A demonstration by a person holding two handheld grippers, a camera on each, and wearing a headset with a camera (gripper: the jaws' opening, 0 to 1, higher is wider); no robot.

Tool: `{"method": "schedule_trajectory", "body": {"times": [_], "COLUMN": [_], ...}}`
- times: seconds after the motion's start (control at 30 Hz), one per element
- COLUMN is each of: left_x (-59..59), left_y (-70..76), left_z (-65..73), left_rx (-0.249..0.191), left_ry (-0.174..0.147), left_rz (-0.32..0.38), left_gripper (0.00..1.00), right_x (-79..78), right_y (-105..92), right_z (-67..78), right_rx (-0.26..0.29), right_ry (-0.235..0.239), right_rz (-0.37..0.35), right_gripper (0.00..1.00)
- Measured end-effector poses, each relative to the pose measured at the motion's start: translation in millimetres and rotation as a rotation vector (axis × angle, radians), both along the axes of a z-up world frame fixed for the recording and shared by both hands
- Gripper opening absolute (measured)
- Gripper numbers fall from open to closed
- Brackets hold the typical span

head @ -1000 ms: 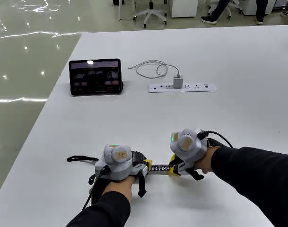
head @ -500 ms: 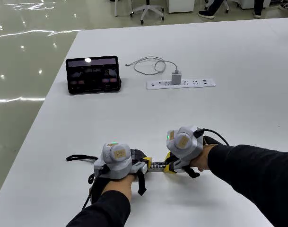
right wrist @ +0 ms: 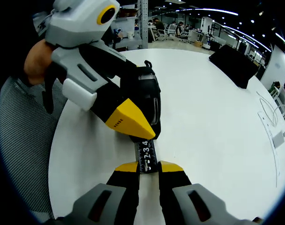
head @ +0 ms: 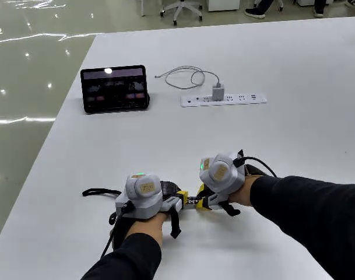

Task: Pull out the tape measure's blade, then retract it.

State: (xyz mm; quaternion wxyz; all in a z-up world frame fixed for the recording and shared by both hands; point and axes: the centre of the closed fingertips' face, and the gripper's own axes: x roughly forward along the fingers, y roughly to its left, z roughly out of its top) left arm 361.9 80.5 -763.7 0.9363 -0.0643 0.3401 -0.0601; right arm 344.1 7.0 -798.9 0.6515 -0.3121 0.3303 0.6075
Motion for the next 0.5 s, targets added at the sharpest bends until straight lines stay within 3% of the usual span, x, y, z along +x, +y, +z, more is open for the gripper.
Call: {"method": "schedule_trajectory", "body": {"times": [0.5], "left_x": [1.1], "left_y": [0.8], "left_z": [0.3], "left_rx": [-0.026], "left_ry": [0.010], "left_rz": [-0.001], "left_gripper": [0.60], "right_x": [-1.5], "right_y": [17.1], "right_z": [1.6], "right_rx": [0.022], "right_ry": [-0.005], "right_rz": [0.015], "right_gripper": [0.10]}}
